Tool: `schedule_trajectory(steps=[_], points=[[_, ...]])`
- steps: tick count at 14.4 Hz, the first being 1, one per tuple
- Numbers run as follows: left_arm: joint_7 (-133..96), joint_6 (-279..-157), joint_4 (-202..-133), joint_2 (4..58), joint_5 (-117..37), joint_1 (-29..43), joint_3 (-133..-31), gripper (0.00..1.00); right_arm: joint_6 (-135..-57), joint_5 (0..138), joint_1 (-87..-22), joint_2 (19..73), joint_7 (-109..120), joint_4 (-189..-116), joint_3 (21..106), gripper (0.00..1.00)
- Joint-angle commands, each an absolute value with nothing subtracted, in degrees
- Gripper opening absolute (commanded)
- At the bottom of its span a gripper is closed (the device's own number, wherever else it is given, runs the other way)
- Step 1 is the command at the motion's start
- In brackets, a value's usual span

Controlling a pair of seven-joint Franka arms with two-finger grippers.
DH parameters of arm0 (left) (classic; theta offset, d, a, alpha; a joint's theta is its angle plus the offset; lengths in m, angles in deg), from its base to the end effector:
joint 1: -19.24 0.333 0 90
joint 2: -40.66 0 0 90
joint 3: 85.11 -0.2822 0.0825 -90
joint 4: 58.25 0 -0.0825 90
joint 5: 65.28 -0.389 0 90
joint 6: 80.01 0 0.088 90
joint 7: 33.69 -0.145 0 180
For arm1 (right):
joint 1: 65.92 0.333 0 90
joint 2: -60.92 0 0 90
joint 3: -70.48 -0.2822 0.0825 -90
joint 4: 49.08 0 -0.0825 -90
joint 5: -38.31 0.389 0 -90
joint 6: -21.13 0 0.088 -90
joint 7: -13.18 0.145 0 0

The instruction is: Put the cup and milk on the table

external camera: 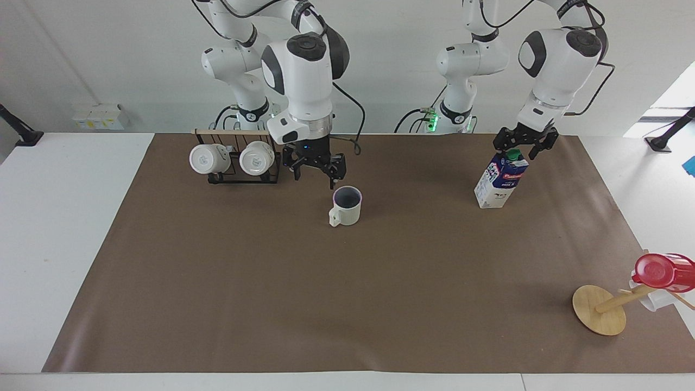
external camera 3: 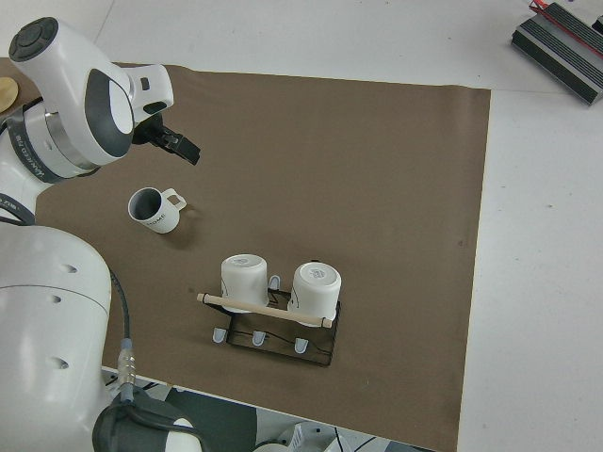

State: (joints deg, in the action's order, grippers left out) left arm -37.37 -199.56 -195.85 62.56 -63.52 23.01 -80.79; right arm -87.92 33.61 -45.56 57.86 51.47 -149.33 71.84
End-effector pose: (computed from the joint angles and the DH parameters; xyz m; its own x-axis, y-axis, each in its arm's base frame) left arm 0.4552 -0.0061 0.3920 0.9963 -0.0551 0.0662 -0.0549 -0.9985 -0.0047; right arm 0.5674 0.1862 0.4660 0.9434 -0.3059 0.1278 -0.3087 -0.9512 0.0023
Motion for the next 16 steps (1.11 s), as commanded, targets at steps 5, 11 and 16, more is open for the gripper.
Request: schedule_trajectory(steps=[5, 11, 16], points=[[-37.73, -202.79, -196.76, 62.90, -64.31, 21.44, -80.72, 0.87, -81.35, 35.14, -55.27, 64.17, 37.80, -149.80, 71.71, 1.00], [-37.73, -201.48, -197.03, 62.11, -64.31, 21.61, -80.81, 0.77, -77.48, 39.01, -62.57, 65.93, 30.24, -149.27, 71.89, 1.00], [-37.91, -201.39, -196.94, 61.93, -64.31, 21.62, -80.81, 0.60, -71.87, 39.01, -63.63, 65.67, 29.17, -142.52, 72.93, 1.00]])
